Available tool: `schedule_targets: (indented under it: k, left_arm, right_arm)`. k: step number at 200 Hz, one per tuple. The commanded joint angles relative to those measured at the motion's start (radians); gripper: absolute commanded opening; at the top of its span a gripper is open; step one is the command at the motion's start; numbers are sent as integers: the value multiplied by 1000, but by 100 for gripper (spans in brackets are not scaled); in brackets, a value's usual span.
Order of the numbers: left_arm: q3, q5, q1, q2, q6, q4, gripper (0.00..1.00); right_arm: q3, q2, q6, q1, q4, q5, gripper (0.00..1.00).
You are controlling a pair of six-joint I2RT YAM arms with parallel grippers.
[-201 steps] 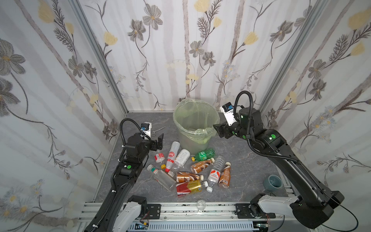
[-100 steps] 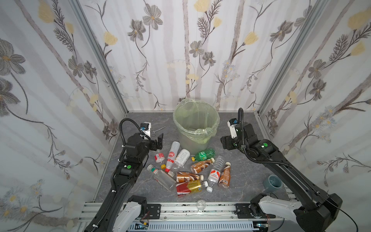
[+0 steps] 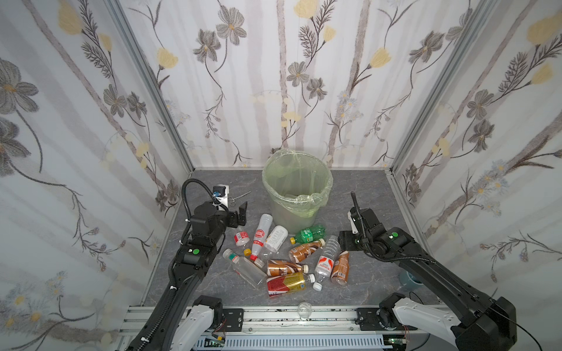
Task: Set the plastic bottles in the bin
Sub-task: 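Move the right gripper down to the brown Nescafe coffee bottle, then close the right gripper around the brown coffee bottle's body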
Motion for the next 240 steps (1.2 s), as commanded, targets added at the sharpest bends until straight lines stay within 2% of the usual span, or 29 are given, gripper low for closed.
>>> schedule_targets:
  k: [1,46,92,197,240]
  left_arm:
    - [0,-9,3,-3,-3,24,100]
    - [0,-10,3,0,-5,22,100]
    - [0,-11,4,-1,-8,22,100]
    - [-1,-14,4,-9,-10,22,100]
    - [-1,-17,6,-11,-10,22,100]
  right_arm:
    - [-46,-9,93,15,31,-51,72]
    - [-166,-57,233,57,76,-49,71]
    - [-265,-80,317,79,113,-49,70]
    - [-364,-35,353,100,224,-74,70]
    - [-396,-10,358,100,263,-66,65]
